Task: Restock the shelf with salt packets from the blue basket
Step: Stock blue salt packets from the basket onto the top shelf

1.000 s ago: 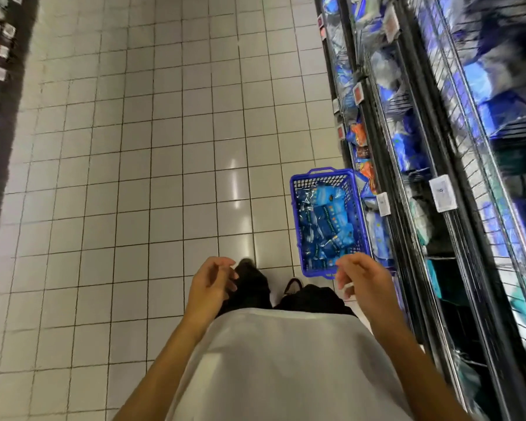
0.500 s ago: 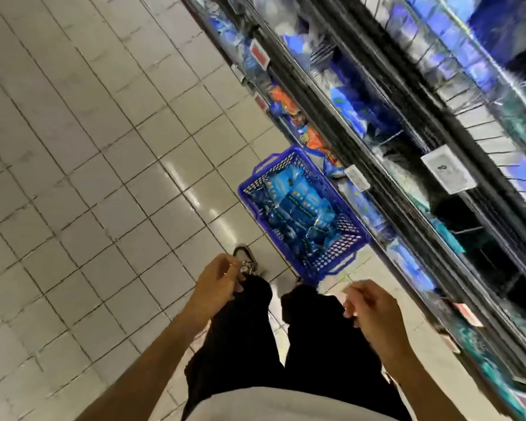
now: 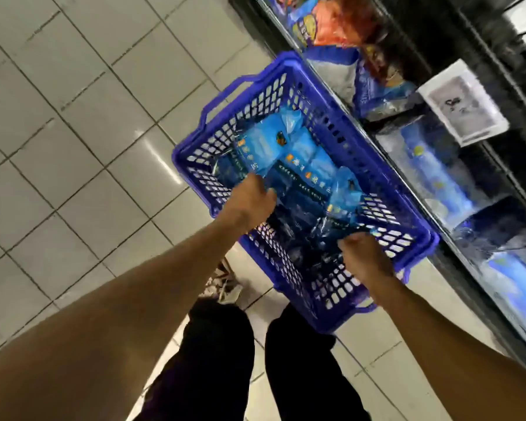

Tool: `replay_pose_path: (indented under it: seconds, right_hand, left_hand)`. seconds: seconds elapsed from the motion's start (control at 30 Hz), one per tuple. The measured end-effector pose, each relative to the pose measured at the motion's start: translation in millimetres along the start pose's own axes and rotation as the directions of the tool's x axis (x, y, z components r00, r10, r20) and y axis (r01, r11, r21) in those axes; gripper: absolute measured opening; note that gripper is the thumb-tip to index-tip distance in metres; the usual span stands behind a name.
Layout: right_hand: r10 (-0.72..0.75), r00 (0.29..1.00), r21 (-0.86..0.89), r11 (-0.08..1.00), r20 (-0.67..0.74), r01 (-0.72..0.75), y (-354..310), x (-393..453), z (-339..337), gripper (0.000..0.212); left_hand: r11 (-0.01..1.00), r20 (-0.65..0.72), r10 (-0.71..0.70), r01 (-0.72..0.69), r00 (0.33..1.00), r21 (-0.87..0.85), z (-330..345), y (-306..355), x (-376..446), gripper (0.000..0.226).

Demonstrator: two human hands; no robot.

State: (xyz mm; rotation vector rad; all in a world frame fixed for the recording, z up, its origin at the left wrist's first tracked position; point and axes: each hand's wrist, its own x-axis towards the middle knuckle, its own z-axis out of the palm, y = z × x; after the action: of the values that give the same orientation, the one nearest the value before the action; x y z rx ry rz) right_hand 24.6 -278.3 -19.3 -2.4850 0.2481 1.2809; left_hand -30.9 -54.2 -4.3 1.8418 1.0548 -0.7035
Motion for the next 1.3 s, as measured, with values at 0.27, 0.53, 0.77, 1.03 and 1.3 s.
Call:
replay_pose_path:
  seconds: [0.27,0.53,0.77,1.03,1.3]
  right_hand:
    - [0.059,0.997,0.419,0.907,-0.058,-0.03,24,143,50,0.047]
    - [0.064,0.995,0.557,0.83,-0.083,-0.007,36,159,48,0.056]
    - [0.001,0.999,0.689,0.725,-0.032,0.021,46,151,46,0.05]
    - [0.006,0.939,0.777,0.559,0.345,-0.289,47,110,46,0.088]
    - [-0.005,0.94,0.843,0.443,0.341,-0.304,35,87,66,0.074]
  left_hand:
    - [0.913,-0.098,0.135,-0.085,0.986,0.4,74,-18,118,0.066]
    - [0.963,-0.182,-0.002,0.051,0.983,0.263,90,-14,147,0.073]
    - [0.996,0.034,0.002,-0.005,0.999,0.093,80,-12,155,0.049]
    - [0.964,0.209,0.041,0.016,0.977,-0.266,68,-13,132,0.017]
    - [0.945,0.178,0.046,0.015,0.983,-0.326,51,-43,121,0.016]
